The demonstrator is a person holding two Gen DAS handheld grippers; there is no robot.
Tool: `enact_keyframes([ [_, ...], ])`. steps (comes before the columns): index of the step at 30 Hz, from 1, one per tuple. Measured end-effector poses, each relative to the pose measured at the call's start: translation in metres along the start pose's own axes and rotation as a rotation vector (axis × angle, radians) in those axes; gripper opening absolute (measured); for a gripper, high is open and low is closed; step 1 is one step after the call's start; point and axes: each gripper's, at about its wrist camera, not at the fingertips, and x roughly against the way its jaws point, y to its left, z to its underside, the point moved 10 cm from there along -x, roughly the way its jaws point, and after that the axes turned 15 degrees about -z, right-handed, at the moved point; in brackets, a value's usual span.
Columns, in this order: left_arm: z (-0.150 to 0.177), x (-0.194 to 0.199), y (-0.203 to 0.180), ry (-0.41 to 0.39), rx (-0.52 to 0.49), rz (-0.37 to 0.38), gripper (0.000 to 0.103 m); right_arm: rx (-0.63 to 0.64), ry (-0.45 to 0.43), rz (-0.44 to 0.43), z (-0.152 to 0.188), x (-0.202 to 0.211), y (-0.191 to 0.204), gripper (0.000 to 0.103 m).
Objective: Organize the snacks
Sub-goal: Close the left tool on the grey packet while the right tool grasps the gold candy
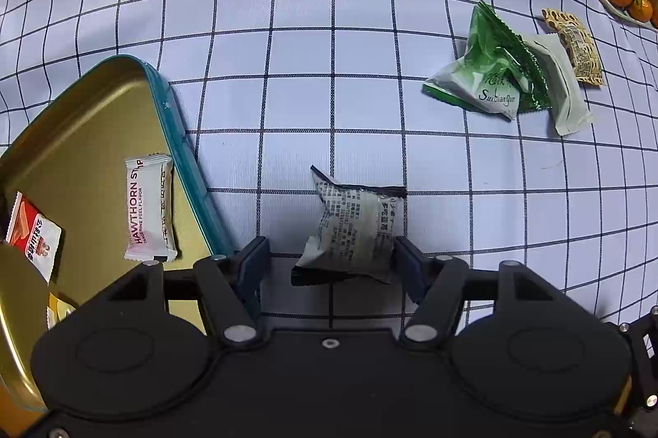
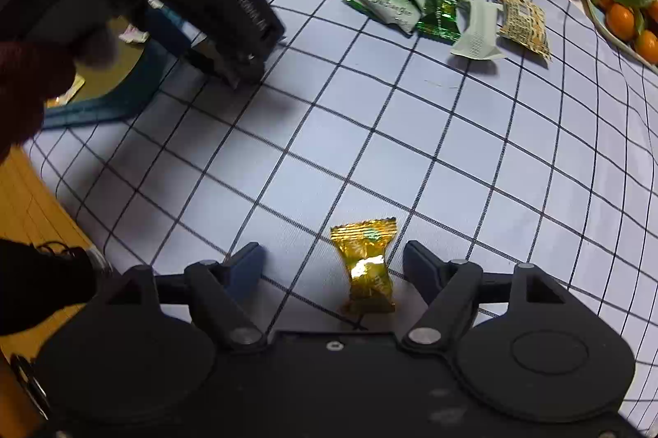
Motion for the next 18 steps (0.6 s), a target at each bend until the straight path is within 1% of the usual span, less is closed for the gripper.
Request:
enact_keyframes([
  [4, -0.002, -0.001, -0.004, 0.002, -0.014, 0.002, 0.068, 0.02, 0.008, -0.012, 0.0, 0.0, 0.0, 0.081],
  [6, -0.005, 0.004, -0.011, 0.006, -0.016, -0.001, 0.068, 0.045, 0.012, -0.007, 0.0, 0.001, 0.0, 0.077],
  [8, -0.009, 0.005, -0.014, 0.004, -0.023, -0.007, 0.068, 0.067, 0.011, 0.008, 0.001, 0.002, -0.001, 0.07],
  [9, -0.011, 0.006, -0.017, 0.002, -0.026, -0.011, 0.068, 0.072, 0.009, 0.011, 0.002, 0.004, -0.001, 0.069],
  [10, -0.012, 0.006, -0.017, 0.0, -0.027, -0.012, 0.068, 0.067, 0.005, 0.012, 0.002, 0.005, -0.002, 0.065],
  [11, -0.013, 0.007, -0.02, -0.001, -0.03, -0.012, 0.067, 0.056, -0.001, 0.015, 0.001, 0.007, -0.005, 0.057],
  [12, -0.013, 0.007, -0.022, -0.001, -0.031, -0.012, 0.067, 0.045, -0.008, 0.021, 0.001, 0.01, -0.008, 0.052],
  [13, -0.014, 0.007, -0.024, 0.001, -0.03, -0.006, 0.064, 0.033, -0.014, 0.028, 0.0, 0.013, -0.013, 0.041],
  [14, -0.013, 0.009, -0.025, 0.005, -0.028, 0.01, 0.059, 0.023, -0.019, 0.036, 0.0, 0.016, -0.017, 0.027],
  [15, -0.014, 0.009, -0.027, 0.006, -0.027, 0.014, 0.059, 0.01, -0.022, 0.043, -0.001, 0.018, -0.021, 0.021],
  [16, -0.015, 0.01, -0.028, 0.004, -0.029, 0.014, 0.057, -0.009, -0.024, 0.038, -0.001, 0.02, -0.025, 0.019],
  [17, -0.015, 0.011, -0.031, -0.002, -0.034, 0.017, 0.054, -0.03, -0.029, 0.037, -0.002, 0.022, -0.029, 0.019],
  [18, -0.016, 0.013, -0.033, -0.011, -0.036, 0.02, 0.053, -0.047, -0.033, 0.052, -0.003, 0.023, -0.034, 0.019],
])
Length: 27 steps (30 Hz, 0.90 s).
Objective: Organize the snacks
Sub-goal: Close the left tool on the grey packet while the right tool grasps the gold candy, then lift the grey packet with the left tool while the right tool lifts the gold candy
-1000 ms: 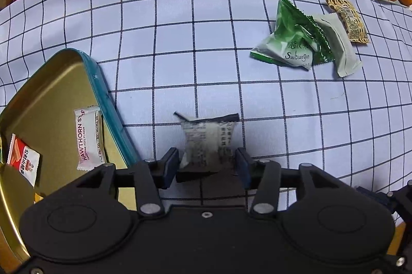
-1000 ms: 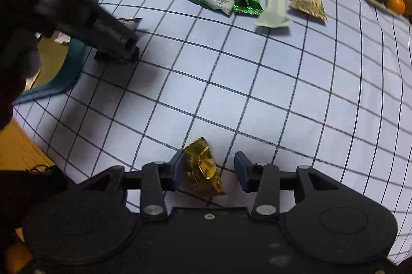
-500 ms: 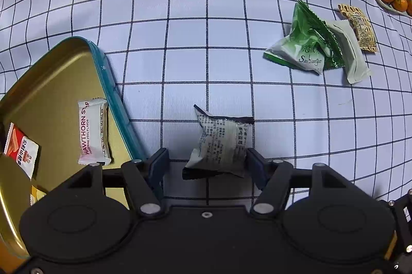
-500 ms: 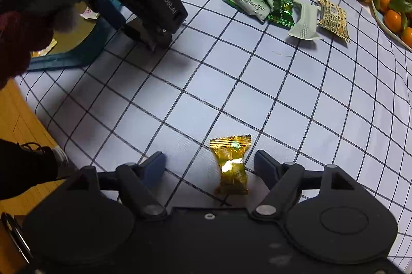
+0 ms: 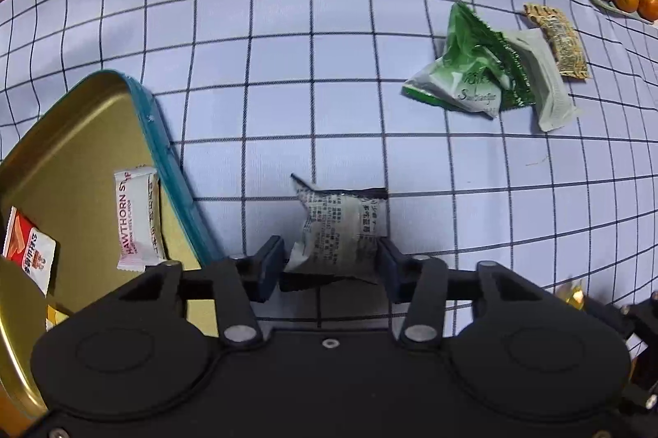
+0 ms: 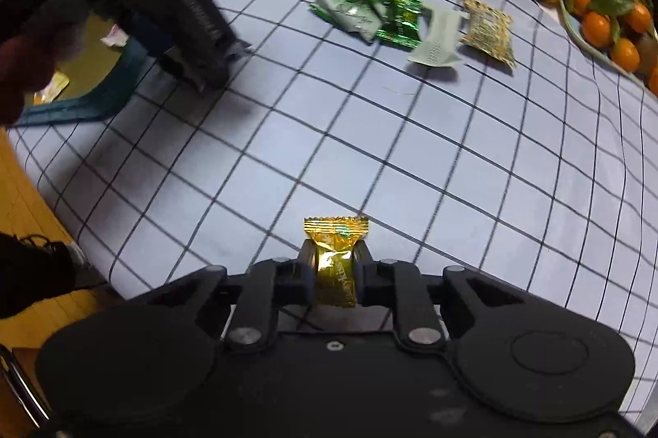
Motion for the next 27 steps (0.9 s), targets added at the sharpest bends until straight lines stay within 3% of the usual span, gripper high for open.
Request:
enact_keyframes([
  [4, -0.004, 0.003, -0.009, -0.018, 0.011, 0.011, 0.051, -0.092, -0.044, 0.06, -0.009, 0.008, -0.021, 0.019],
  [12, -0.026, 0.012, -0.006, -0.028, 0.124, 0.057, 0.05, -0.387, -0.19, 0.017, -0.033, 0.035, -0.05, 0.019],
  [20, -0.026, 0.004, 0.002, -0.044, 0.153, 0.032, 0.05, -0.467, -0.254, 0.056, -0.045, 0.046, -0.063, 0.02],
  [27, -0.022, 0.015, 0.002, -0.057, 0.145, 0.064, 0.05, -0.513, -0.267, 0.063, -0.058, 0.038, -0.057, 0.02],
])
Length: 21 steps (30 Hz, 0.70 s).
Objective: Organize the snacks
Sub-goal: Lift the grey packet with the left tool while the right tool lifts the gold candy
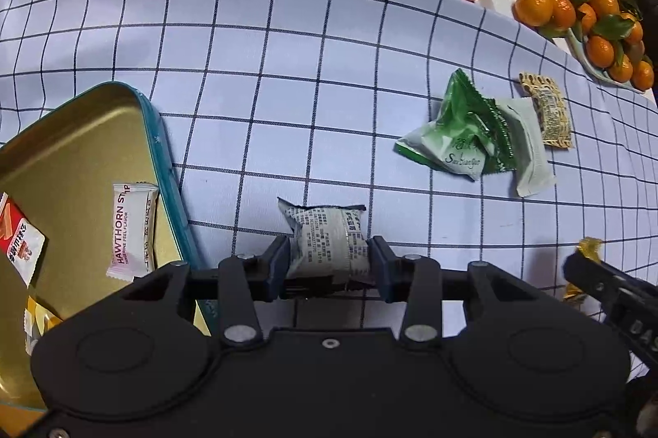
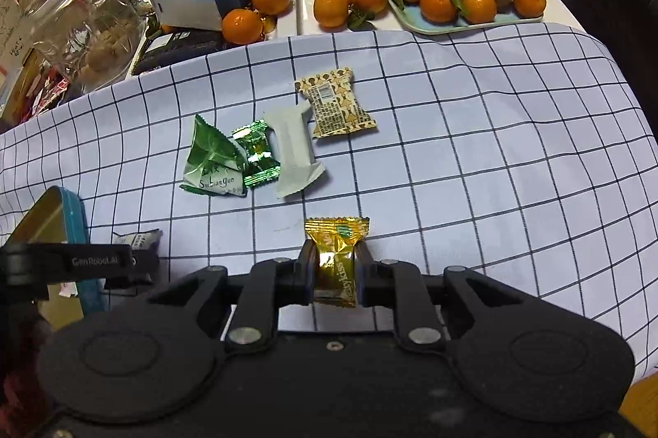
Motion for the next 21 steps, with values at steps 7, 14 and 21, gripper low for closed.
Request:
enact_keyframes([
  [7, -0.003, 0.004, 0.004, -0.006, 0.011, -0.016, 0.05, -0.028, 0.04, -0.005, 0.007, -0.011, 0.01, 0.02],
  [14, -0.004, 0.003, 0.006, -0.006, 0.023, -0.023, 0.05, -0.028, 0.054, 0.021, 0.01, -0.018, 0.014, 0.02],
  [21, -0.01, 0.004, -0.002, -0.014, 0.045, -0.006, 0.049, -0.042, 0.046, 0.011, 0.004, -0.018, 0.016, 0.02],
])
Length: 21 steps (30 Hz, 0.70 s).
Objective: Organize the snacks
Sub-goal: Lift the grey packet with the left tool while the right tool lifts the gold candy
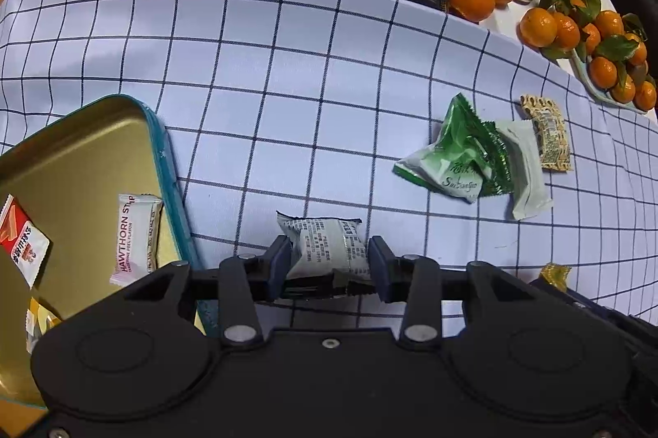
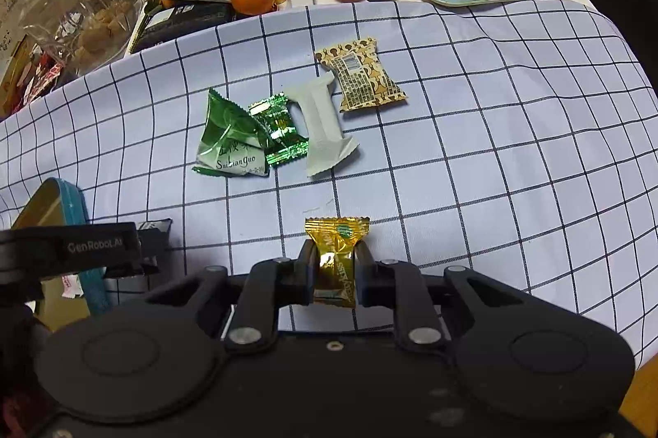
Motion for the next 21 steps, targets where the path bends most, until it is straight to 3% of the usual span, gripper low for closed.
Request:
enact_keyframes([
  [5, -0.001, 0.005, -0.007, -0.008, 0.018, 0.022, 0.049, -0.017, -0.01, -0.001, -0.002, 0.001, 0.001, 0.02],
  [8, -0.004, 0.014, -0.004, -0.055, 0.028, 0.016, 0.046, -0.041, -0.028, 0.003, -0.005, 0.002, 0.002, 0.02],
  [9, -0.006, 0.018, -0.001, -0.076, 0.03, 0.008, 0.036, -0.047, -0.038, 0.001, -0.006, 0.004, 0.003, 0.02],
  [10, -0.007, 0.021, 0.004, -0.09, 0.029, -0.006, 0.016, -0.049, -0.049, -0.001, -0.008, 0.005, 0.005, 0.02],
  [14, -0.014, 0.026, 0.026, -0.125, 0.069, -0.019, 0.019, -0.038, -0.069, -0.004, -0.01, 0.005, 0.014, 0.02],
  [21, -0.021, 0.023, 0.05, -0.105, 0.082, 0.042, 0.019, 0.002, -0.06, 0.0, -0.008, -0.004, 0.031, 0.02],
])
